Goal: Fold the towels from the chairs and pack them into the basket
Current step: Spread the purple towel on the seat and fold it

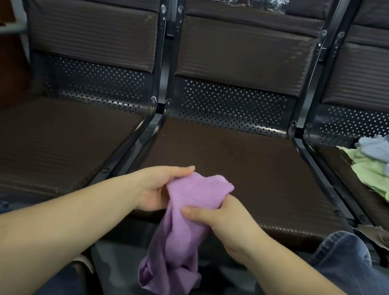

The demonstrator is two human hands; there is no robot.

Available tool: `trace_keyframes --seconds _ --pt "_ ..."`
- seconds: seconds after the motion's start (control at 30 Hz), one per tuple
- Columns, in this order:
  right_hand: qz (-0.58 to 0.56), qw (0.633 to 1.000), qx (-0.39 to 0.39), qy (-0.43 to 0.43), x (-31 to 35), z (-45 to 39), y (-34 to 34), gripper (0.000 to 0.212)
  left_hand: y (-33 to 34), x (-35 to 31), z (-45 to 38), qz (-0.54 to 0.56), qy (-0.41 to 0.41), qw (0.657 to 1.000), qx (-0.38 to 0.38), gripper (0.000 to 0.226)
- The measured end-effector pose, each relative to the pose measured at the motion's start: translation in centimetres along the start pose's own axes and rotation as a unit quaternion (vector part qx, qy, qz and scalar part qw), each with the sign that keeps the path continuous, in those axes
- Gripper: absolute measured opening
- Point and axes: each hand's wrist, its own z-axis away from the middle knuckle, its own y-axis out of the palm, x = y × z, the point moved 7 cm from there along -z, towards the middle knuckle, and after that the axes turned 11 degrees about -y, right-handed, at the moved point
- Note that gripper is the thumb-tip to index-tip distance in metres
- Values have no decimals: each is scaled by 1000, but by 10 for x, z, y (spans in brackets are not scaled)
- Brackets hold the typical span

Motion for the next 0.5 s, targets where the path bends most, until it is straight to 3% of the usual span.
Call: trace_keyframes --seconds 0.17,0.2,0.3,0.37,0.43,0.5 --pt "-33 997 -59 -24 8 4 -15 88 -1 -20 8 -19 130 991 -6 41" --pt "-39 996 -72 -36 10 3 -20 82 0 -26 12 -44 163 986 -3 35" --pt "-66 990 -79 -92 23 2 -33 36 3 -37 25 -133 232 964 -2 20" --pt "-45 986 -68 -144 36 3 -40 28 3 -41 34 -188 266 945 -8 14" --pt "66 976 -31 -203 50 6 -40 28 -2 -44 41 -230 284 930 -38 7" --pt "182 954 17 -238 60 13 -36 12 -8 -47 48 -270 298 913 -66 11"
